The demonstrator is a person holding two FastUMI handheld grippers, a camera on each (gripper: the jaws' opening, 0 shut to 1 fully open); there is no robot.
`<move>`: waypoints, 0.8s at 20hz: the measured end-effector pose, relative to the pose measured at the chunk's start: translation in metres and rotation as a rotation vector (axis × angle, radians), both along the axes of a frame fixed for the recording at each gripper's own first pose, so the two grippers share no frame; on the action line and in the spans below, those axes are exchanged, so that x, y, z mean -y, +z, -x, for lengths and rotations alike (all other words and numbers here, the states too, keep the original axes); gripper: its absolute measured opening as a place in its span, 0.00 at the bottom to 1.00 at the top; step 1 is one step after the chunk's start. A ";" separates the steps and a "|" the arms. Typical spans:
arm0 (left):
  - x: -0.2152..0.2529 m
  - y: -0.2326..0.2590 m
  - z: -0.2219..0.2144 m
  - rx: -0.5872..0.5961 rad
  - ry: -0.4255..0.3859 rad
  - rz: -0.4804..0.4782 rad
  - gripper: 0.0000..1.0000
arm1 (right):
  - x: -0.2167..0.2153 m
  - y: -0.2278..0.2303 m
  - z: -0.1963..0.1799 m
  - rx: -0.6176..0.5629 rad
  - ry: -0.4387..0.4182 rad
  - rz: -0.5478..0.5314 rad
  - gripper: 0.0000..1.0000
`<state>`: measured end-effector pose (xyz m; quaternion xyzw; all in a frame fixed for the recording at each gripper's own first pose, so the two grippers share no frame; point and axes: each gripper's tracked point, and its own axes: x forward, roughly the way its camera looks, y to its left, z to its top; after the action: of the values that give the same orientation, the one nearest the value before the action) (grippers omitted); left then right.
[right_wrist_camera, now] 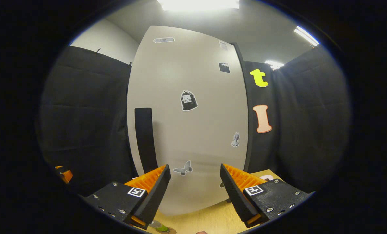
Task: Open the cabinet door with the right hand, grasp the bottle in the cabinet with the left hand and place it on the coaster, then close the cabinet door with the right hand.
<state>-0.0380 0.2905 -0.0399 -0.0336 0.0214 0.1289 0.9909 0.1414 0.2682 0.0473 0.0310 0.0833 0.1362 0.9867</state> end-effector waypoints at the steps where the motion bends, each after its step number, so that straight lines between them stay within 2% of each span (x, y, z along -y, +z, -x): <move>1: 0.004 -0.001 -0.002 -0.001 -0.007 0.001 0.87 | 0.001 -0.002 0.001 -0.004 -0.002 0.003 0.95; 2: 0.008 -0.001 -0.004 -0.002 -0.016 0.002 0.80 | -0.001 -0.004 0.003 -0.008 -0.004 0.006 0.95; 3: 0.012 0.000 -0.008 -0.004 -0.030 0.004 0.87 | -0.001 -0.006 0.007 -0.012 -0.006 0.008 0.95; 9: 0.066 0.012 -0.030 0.010 -0.106 -0.008 0.87 | 0.023 -0.013 0.018 0.018 0.006 0.035 0.95; 10: 0.079 0.015 -0.036 0.010 -0.114 -0.009 0.84 | 0.032 -0.017 0.020 0.018 0.007 0.046 0.95; 13: 0.123 0.025 -0.045 0.015 -0.160 0.000 0.83 | 0.052 -0.023 0.025 0.026 0.017 0.073 0.95; 14: 0.137 0.027 -0.047 0.016 -0.176 -0.005 0.87 | 0.061 -0.023 0.026 0.031 0.014 0.081 0.95; 16: 0.160 0.035 -0.048 0.020 -0.196 -0.021 0.84 | 0.061 -0.022 0.024 0.046 0.019 0.093 0.95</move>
<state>0.0104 0.1300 -0.0050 -0.0222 0.0132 0.0312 0.9992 0.1179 0.2070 0.0249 -0.0188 0.0670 0.1423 0.9874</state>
